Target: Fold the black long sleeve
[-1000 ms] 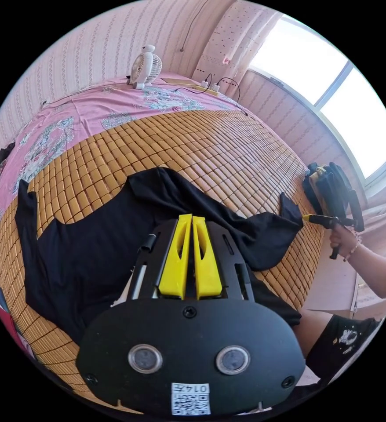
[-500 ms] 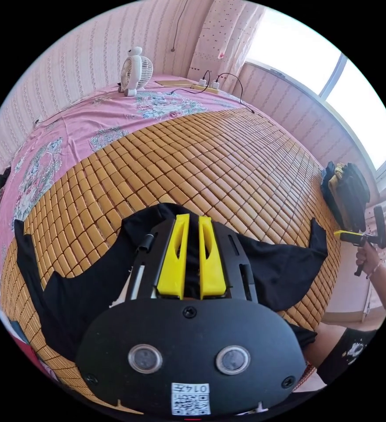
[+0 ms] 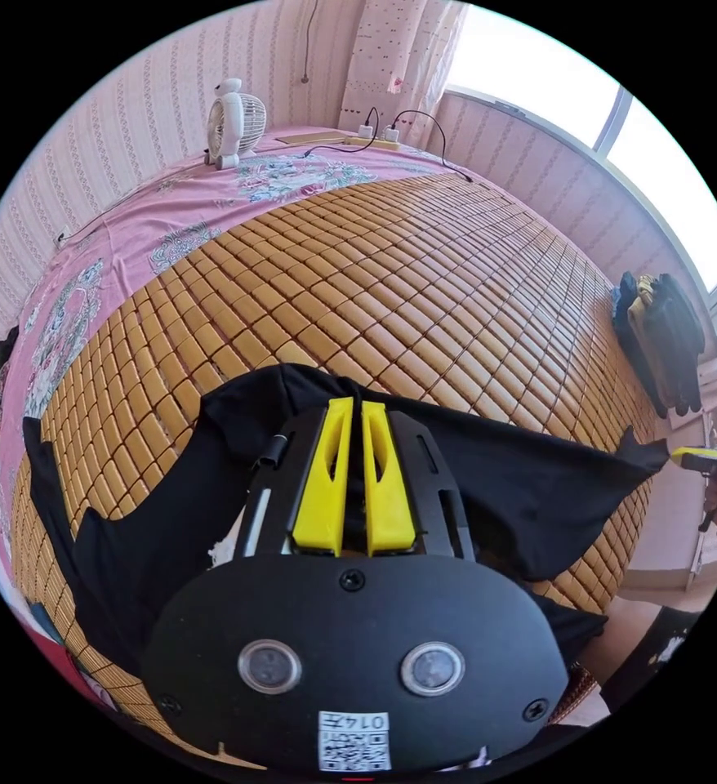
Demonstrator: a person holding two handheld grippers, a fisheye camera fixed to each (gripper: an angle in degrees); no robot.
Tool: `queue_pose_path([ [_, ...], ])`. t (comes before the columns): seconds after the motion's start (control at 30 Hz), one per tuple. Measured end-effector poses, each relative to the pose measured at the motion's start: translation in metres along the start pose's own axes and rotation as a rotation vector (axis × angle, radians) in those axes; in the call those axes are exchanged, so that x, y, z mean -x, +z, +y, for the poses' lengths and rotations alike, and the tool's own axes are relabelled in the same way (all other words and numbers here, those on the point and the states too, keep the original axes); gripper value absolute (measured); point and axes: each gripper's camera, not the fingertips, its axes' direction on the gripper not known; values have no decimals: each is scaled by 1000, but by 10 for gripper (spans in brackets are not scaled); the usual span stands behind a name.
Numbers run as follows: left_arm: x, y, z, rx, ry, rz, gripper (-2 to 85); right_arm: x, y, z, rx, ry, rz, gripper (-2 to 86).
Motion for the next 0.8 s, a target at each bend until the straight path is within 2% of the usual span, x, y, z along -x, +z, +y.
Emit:
queue_pose_path([
  [0.07, 1, -1, -3, -1, -12, 14, -3, -8, -37, 4, -64, 70, -51, 3],
  [0.17, 4, -2, -8, 0, -36, 34, -6, -29, -81, 2, -323, 230, -77, 19],
  [0.2, 6, -3, -11, 6, -45, 40, -7, -33, -79, -5, -350, 220, -55, 32],
  [0.37, 9, -8, -23, 24, -47, 49, -9, -29, 0, -22, -104, 121, 41, 85],
  [0.47, 11, -10, -27, 28, -40, 61, -9, -26, 47, -15, -7, 127, 112, 65],
  [0.53, 12, -6, -29, 51, -33, 62, -9, -17, 51, -8, -81, 101, 158, 35],
  [0.63, 11, -7, -32, 43, -34, 67, -9, -8, 58, -5, -15, 58, 135, 16],
  [0.73, 10, -19, -37, -44, -49, 87, -7, -9, 28, -12, -126, 68, 132, 16],
  [0.8, 10, -22, -42, -79, -79, 105, -3, -16, 4, -26, -300, 142, 166, 34],
])
